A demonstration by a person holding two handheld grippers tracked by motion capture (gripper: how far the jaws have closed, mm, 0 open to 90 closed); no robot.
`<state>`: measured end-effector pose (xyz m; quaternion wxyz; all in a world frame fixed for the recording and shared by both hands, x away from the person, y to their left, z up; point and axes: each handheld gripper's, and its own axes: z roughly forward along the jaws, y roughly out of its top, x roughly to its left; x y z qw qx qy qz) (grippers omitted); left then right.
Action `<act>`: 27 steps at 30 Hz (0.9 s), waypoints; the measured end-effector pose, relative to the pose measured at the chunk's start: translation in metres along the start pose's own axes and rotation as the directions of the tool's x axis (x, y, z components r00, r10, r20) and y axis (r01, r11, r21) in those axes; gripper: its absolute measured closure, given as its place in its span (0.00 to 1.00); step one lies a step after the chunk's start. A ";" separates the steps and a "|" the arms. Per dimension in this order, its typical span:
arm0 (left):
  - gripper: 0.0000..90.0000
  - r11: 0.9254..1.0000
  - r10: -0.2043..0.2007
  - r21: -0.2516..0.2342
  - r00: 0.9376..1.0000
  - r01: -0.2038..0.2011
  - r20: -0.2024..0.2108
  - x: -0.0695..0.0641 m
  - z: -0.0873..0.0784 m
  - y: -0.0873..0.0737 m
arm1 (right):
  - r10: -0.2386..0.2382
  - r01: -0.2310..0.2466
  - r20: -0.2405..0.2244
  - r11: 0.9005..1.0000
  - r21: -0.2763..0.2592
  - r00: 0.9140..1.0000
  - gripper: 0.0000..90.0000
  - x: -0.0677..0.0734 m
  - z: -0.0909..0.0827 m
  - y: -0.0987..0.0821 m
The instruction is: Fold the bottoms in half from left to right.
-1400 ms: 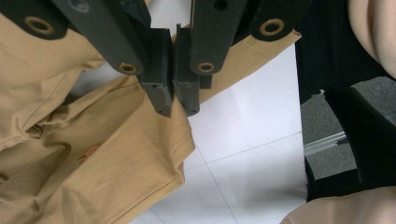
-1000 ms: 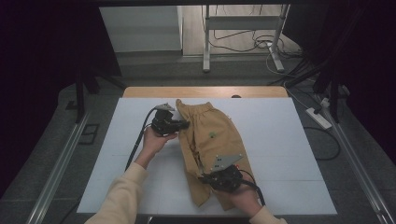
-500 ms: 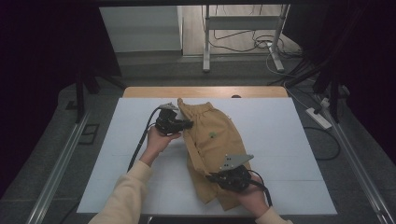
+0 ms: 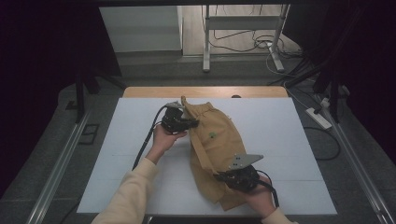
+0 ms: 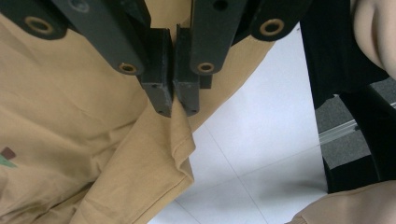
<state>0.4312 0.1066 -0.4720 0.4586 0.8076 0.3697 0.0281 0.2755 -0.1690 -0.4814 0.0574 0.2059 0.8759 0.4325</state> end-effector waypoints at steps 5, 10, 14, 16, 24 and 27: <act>0.95 1.000 0.006 0.007 1.000 -0.006 0.002 -0.003 0.005 0.002 | 0.009 -0.009 0.011 1.000 0.000 1.000 0.96 -0.003 -0.005 -0.004; 0.95 1.000 0.010 0.012 1.000 -0.010 0.003 -0.005 0.009 0.005 | 0.017 -0.017 0.020 1.000 0.002 1.000 0.96 -0.006 -0.009 -0.008; 0.95 1.000 0.014 0.017 1.000 -0.014 0.004 -0.007 0.013 0.007 | 0.025 -0.025 0.026 1.000 0.004 0.999 0.96 -0.008 -0.011 -0.011; 0.95 1.000 0.015 0.018 1.000 -0.015 0.005 -0.008 0.014 0.008 | 0.027 -0.027 0.028 1.000 -0.001 0.999 0.96 -0.008 -0.012 -0.012; 0.95 1.000 0.018 0.022 1.000 -0.018 0.004 -0.011 0.020 0.011 | 0.038 -0.037 0.042 0.999 -0.014 0.998 0.96 -0.010 -0.022 -0.013; 0.95 0.999 0.020 0.026 1.000 -0.020 0.006 -0.012 0.022 0.012 | 0.042 -0.041 0.042 0.999 -0.013 0.998 0.96 -0.010 -0.023 -0.014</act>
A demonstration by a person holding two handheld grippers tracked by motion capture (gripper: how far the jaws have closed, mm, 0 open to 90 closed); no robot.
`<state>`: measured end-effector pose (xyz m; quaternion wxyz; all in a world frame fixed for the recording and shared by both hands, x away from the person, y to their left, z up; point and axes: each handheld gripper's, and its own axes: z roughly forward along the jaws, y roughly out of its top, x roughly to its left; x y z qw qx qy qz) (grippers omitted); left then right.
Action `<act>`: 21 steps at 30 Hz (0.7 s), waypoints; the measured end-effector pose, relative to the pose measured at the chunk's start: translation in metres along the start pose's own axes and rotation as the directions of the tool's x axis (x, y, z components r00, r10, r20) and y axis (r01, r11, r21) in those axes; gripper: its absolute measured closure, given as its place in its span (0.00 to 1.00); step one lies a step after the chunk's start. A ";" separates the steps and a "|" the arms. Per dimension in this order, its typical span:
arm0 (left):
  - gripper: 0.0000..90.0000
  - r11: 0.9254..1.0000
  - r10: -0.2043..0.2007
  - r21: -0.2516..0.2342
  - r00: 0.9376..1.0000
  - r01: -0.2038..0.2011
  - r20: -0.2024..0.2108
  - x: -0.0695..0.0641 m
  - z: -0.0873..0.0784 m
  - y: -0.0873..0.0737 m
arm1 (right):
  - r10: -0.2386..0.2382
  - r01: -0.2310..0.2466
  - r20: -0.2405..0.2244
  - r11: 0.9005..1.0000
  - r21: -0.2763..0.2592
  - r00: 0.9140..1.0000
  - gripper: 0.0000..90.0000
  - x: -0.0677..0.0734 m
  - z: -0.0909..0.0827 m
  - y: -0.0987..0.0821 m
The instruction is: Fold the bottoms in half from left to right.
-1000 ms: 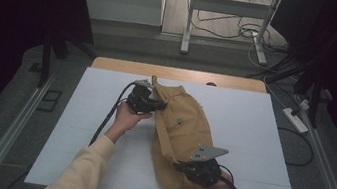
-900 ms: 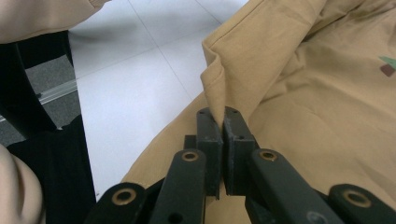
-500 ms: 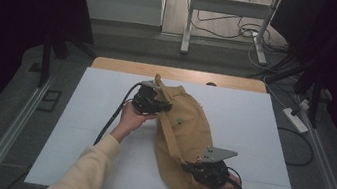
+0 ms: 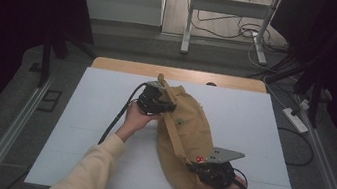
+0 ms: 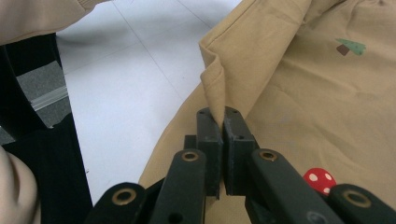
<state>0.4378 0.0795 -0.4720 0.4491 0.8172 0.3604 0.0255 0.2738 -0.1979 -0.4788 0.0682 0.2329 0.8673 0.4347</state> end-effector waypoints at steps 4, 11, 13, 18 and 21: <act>0.94 1.000 -0.001 0.003 1.000 0.001 0.002 -0.001 0.004 0.001 | 0.002 -0.002 0.002 1.000 -0.001 1.000 0.96 0.000 -0.002 -0.002; 0.94 1.000 0.007 0.006 1.000 -0.007 0.004 -0.004 0.009 0.003 | 0.020 -0.020 0.008 1.000 0.003 1.000 0.96 -0.004 -0.005 -0.006; 0.94 1.000 0.007 0.006 1.000 -0.007 0.004 -0.005 0.010 0.003 | 0.025 -0.025 0.009 1.000 0.001 1.000 0.96 -0.005 -0.006 -0.007; 0.94 1.000 0.011 0.011 1.000 -0.012 0.006 -0.008 0.014 0.005 | 0.031 -0.031 0.018 1.000 -0.001 0.999 0.96 -0.006 -0.010 -0.010; 0.94 1.000 0.013 0.013 1.000 -0.013 0.006 -0.009 0.017 0.006 | 0.034 -0.034 0.024 0.999 0.005 0.999 0.96 -0.008 -0.011 -0.012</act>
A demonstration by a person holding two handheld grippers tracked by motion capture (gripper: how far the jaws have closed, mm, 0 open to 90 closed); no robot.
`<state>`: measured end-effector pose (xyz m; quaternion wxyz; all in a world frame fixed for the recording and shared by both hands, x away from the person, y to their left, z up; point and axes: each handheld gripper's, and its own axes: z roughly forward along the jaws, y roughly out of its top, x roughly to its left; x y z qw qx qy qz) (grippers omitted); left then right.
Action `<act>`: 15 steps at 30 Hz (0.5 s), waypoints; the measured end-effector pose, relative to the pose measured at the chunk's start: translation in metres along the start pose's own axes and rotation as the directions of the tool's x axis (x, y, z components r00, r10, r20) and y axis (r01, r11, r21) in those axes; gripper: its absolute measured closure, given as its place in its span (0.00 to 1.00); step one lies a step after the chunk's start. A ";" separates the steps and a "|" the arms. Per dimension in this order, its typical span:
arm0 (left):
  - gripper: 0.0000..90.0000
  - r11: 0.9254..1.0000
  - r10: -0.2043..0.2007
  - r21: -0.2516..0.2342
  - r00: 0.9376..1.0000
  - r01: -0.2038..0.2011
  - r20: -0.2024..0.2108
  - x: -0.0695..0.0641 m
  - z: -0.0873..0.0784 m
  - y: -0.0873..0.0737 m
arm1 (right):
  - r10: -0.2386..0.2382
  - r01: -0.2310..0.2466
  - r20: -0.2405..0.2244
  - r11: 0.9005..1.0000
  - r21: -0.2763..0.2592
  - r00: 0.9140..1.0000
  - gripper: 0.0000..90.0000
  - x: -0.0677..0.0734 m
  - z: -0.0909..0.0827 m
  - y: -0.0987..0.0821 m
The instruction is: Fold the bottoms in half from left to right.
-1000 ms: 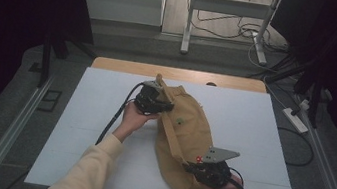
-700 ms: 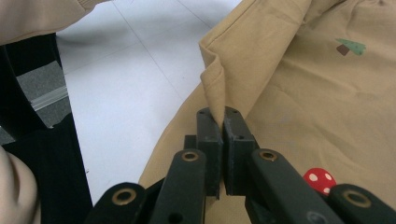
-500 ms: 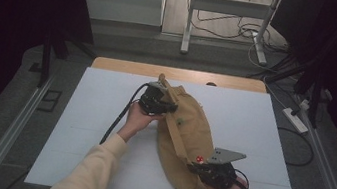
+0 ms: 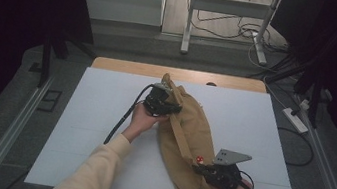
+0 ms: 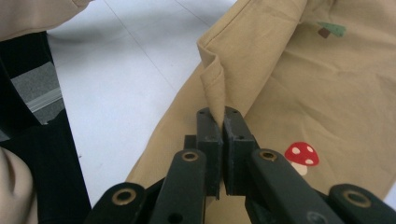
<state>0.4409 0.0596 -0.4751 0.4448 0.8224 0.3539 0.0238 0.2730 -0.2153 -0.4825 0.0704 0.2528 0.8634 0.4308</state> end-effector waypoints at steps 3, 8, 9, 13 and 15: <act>0.94 1.000 0.001 0.001 1.000 -0.001 0.001 -0.001 0.003 0.001 | 0.005 -0.005 0.003 1.000 0.004 1.000 0.96 -0.001 -0.001 -0.001; 0.94 1.000 -0.001 0.007 1.000 0.001 0.002 -0.002 0.009 0.004 | 0.012 -0.012 0.012 1.000 0.004 1.000 0.96 -0.003 -0.004 -0.003; 0.94 1.000 -0.003 0.006 1.000 0.003 0.005 -0.002 0.010 0.005 | 0.014 -0.014 0.014 1.000 0.001 1.000 0.96 -0.004 -0.005 -0.004; 0.94 1.000 0.003 0.013 1.000 -0.003 0.008 -0.004 0.014 0.008 | 0.022 -0.022 0.019 1.000 -0.001 1.000 0.96 -0.006 -0.008 -0.005; 0.94 1.000 0.005 0.015 1.000 -0.005 0.008 -0.004 0.016 0.009 | 0.026 -0.026 0.022 1.000 0.000 0.999 0.96 -0.007 -0.009 -0.007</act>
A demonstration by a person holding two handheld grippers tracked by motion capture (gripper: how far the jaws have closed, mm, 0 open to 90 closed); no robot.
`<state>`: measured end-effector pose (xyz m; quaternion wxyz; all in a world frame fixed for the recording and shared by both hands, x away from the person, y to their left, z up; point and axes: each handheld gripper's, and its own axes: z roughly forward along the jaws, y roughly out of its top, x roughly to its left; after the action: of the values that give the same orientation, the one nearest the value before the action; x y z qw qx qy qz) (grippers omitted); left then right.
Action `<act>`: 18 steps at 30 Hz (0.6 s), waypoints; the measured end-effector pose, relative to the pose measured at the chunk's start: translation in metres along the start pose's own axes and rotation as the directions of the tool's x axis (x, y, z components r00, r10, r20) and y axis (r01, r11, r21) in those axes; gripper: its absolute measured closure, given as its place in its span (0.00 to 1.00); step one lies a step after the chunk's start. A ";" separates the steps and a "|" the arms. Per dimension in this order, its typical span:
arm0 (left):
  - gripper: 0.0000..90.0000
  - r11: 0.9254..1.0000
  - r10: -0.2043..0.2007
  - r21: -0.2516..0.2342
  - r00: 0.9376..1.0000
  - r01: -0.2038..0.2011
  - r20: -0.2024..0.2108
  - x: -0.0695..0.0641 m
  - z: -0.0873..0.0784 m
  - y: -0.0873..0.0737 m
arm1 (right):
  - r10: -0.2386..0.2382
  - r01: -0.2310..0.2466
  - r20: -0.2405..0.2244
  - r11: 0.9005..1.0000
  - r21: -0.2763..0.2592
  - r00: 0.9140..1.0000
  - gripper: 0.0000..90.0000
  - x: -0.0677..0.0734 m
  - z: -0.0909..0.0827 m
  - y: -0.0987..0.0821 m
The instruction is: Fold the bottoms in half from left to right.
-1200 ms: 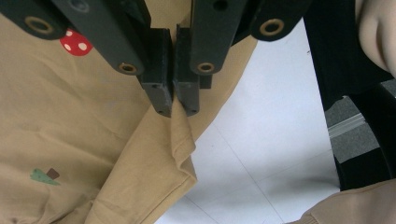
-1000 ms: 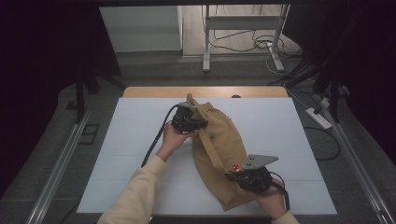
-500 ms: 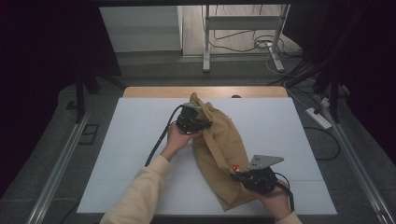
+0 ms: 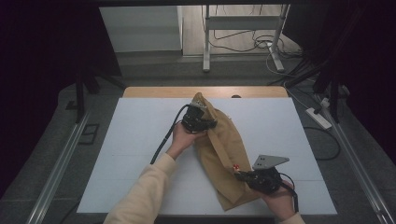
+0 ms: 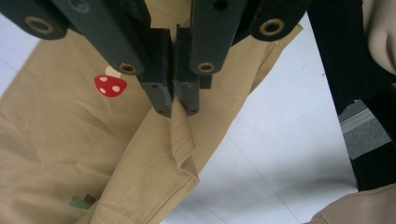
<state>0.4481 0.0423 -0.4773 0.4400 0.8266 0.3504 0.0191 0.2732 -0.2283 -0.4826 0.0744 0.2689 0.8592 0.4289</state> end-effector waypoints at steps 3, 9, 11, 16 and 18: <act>0.94 1.000 -0.001 0.006 1.000 0.001 -0.001 -0.001 0.004 0.001 | 0.007 -0.007 0.004 1.000 0.006 1.000 0.96 -0.002 -0.001 -0.002; 0.94 1.000 -0.002 0.018 1.000 0.002 -0.003 -0.002 0.014 0.001 | 0.022 -0.022 0.013 1.000 0.021 1.000 0.96 -0.005 -0.001 -0.006; 0.94 1.000 -0.003 0.024 1.000 0.003 -0.003 -0.001 0.017 0.001 | 0.029 -0.029 0.019 0.999 0.024 0.999 0.96 -0.006 -0.001 -0.008; 0.94 0.999 -0.005 0.032 1.000 0.005 -0.004 -0.001 0.023 0.000 | 0.032 -0.033 0.022 0.999 0.037 0.999 0.96 -0.008 0.001 -0.010; 0.94 0.999 -0.007 0.033 1.000 0.007 -0.005 -0.001 0.025 0.000 | 0.033 -0.034 0.023 0.999 0.043 0.999 0.96 -0.009 0.001 -0.011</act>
<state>0.4559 0.0239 -0.4929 0.4254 0.8325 0.3546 0.0135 0.2766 -0.2372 -0.4925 0.0708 0.2894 0.8628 0.4085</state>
